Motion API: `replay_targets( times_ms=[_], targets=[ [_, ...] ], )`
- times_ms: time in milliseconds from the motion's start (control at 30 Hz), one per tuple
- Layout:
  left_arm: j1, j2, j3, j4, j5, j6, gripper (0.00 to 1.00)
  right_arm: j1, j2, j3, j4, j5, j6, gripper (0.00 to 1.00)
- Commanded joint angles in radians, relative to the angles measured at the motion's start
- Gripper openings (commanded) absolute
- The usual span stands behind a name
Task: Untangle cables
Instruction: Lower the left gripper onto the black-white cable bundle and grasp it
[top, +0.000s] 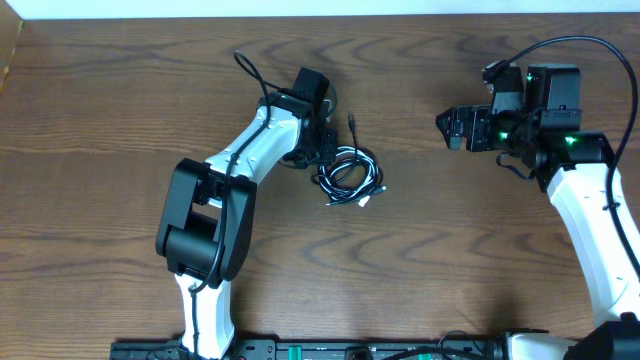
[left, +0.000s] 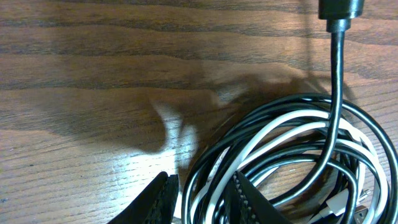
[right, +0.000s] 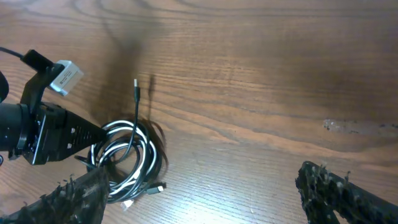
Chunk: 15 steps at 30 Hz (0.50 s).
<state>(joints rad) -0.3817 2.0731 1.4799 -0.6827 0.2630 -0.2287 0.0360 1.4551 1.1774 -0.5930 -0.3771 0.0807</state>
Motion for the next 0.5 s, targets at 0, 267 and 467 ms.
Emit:
replay_targets(
  times_ms=[0,267,467],
  targets=[
    [-0.003,0.014,0.0,-0.001,-0.013,0.005,0.3,0.005,0.005,0.019,-0.002,0.001,0.012,0.94],
    [-0.051,0.014,-0.01,-0.028,-0.012,0.005,0.35,0.021,0.006,0.019,-0.002,0.001,0.012,0.95],
    [-0.072,0.014,-0.01,-0.063,-0.013,0.005,0.35,0.031,0.006,0.019,-0.006,0.001,0.013,0.94]
  ],
)
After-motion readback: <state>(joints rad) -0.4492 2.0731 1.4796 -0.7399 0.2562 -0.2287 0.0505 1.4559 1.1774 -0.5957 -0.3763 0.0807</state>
